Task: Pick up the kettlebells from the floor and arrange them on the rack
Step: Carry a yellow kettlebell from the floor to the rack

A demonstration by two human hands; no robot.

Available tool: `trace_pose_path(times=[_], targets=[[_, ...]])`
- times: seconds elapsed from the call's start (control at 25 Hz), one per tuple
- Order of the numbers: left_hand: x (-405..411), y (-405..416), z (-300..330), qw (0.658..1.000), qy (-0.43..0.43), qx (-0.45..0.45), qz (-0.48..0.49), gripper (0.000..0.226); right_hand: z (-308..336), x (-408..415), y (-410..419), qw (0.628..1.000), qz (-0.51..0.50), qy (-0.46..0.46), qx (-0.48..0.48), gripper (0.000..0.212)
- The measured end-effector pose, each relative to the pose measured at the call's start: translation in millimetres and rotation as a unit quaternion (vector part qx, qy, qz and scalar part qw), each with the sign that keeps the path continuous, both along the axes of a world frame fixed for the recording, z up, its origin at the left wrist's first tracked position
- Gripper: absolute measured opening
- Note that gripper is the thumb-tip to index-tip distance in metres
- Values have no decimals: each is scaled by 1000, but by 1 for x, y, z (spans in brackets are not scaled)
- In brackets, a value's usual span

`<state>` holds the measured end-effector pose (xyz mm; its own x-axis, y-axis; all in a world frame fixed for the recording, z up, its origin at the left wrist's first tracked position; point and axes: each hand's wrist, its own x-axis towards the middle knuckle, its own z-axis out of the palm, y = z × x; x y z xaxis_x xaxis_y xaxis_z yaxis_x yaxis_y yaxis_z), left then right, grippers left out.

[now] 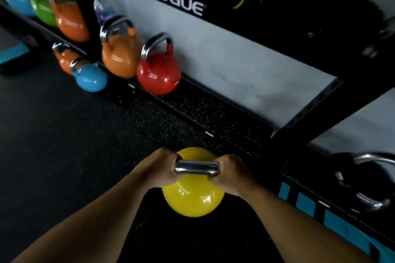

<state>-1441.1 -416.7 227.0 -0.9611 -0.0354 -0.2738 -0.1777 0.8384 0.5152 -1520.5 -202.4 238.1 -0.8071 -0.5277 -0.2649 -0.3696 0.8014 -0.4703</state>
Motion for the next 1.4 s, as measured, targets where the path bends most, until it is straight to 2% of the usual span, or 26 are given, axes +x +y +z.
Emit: trace_pose_path(times=[0.08,0.2,0.4,0.52,0.72,0.88,1.0,1.2,1.4], targets=[[-42,-11,17,1000,18,8,-23,18,19,-27,-5,999,-26,35,-11,26],[-102,-23,34,995,68,-18,-64,28,33,-61,-13,994,-73,77,-24,24],[-185,-15,53,977,133,-65,-152,14,46,-113,-9,981,-140,132,-8,30],[-231,7,63,967,162,-74,-185,17,51,-141,8,969,-189,157,-19,26],[-268,48,41,964,122,-75,-224,17,26,-159,31,951,-270,147,-12,25],[-290,60,24,970,124,-46,-202,18,8,-177,38,936,-313,151,-49,37],[-311,58,23,976,113,-10,-184,18,10,-201,36,928,-336,151,-59,34],[-334,74,15,973,109,68,-190,33,-3,-227,39,896,-416,119,-102,31],[-353,86,2,978,120,98,-139,25,-11,-242,50,895,-416,126,-103,27]])
